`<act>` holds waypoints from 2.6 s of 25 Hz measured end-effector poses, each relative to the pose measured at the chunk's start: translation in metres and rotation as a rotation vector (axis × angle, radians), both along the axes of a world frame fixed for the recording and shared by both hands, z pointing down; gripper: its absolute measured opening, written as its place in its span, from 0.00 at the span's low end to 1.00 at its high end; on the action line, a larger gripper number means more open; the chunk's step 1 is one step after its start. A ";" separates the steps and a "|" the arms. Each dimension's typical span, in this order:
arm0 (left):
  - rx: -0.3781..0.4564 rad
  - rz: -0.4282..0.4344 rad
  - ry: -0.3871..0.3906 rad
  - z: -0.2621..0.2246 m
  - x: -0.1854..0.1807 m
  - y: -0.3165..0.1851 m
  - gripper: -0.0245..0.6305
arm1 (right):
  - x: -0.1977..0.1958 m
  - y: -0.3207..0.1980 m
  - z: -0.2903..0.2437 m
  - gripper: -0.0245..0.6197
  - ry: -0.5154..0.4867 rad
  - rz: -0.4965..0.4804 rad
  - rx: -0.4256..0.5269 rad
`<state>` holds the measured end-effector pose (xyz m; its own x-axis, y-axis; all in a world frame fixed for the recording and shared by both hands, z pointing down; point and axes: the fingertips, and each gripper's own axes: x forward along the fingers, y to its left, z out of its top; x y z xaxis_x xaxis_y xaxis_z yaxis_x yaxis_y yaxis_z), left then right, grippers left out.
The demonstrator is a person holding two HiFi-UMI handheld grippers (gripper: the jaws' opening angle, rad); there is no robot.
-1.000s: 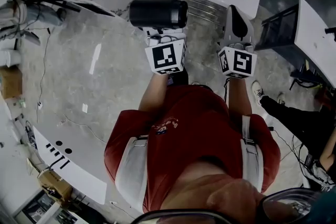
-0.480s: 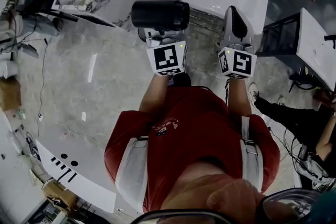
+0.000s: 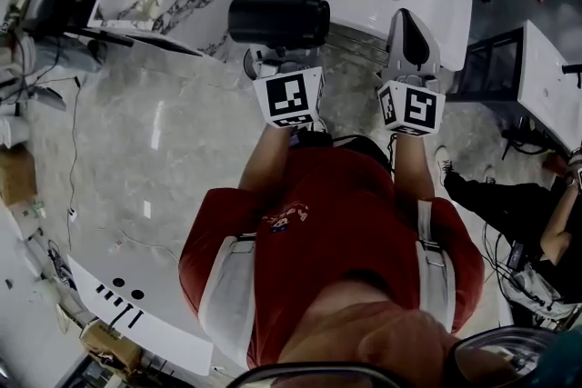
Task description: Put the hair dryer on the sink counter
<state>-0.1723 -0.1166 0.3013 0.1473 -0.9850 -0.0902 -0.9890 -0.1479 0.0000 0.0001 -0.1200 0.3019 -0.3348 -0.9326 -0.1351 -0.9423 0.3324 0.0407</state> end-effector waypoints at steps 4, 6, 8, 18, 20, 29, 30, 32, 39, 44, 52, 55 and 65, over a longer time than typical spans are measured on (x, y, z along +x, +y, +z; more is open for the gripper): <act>0.009 0.011 -0.005 0.001 -0.005 -0.007 0.34 | -0.006 -0.005 0.008 0.04 0.001 0.007 -0.007; 0.009 0.013 -0.005 0.002 -0.007 -0.012 0.34 | -0.008 -0.009 0.010 0.04 0.001 0.006 -0.008; 0.006 0.015 -0.005 0.005 -0.007 -0.017 0.34 | -0.009 -0.015 0.011 0.04 0.002 0.006 -0.006; 0.022 0.015 -0.044 0.004 0.010 -0.067 0.34 | 0.013 -0.067 0.022 0.04 -0.028 0.015 -0.001; 0.025 0.011 -0.045 0.003 0.016 -0.082 0.34 | 0.019 -0.084 0.024 0.04 -0.031 0.012 -0.007; -0.011 0.017 -0.063 0.011 0.033 -0.147 0.34 | 0.033 -0.148 0.029 0.04 -0.051 0.009 -0.028; -0.012 0.016 -0.063 0.012 0.036 -0.154 0.34 | 0.036 -0.154 0.031 0.04 -0.052 0.010 -0.032; -0.009 0.018 -0.058 0.012 0.041 -0.167 0.34 | 0.042 -0.168 0.034 0.04 -0.052 0.013 -0.040; -0.027 0.017 -0.065 0.019 0.050 -0.212 0.34 | 0.052 -0.214 0.042 0.04 -0.061 0.016 -0.058; -0.044 0.003 -0.079 0.017 0.058 -0.241 0.34 | 0.061 -0.244 0.039 0.04 -0.074 0.006 -0.060; -0.025 -0.029 -0.092 0.005 0.075 -0.276 0.34 | 0.073 -0.284 0.036 0.04 -0.088 -0.036 -0.060; -0.020 -0.037 -0.090 0.002 0.080 -0.283 0.34 | 0.077 -0.293 0.035 0.04 -0.086 -0.049 -0.060; -0.039 -0.031 -0.091 0.003 0.079 -0.305 0.34 | 0.077 -0.315 0.033 0.04 -0.090 -0.042 -0.064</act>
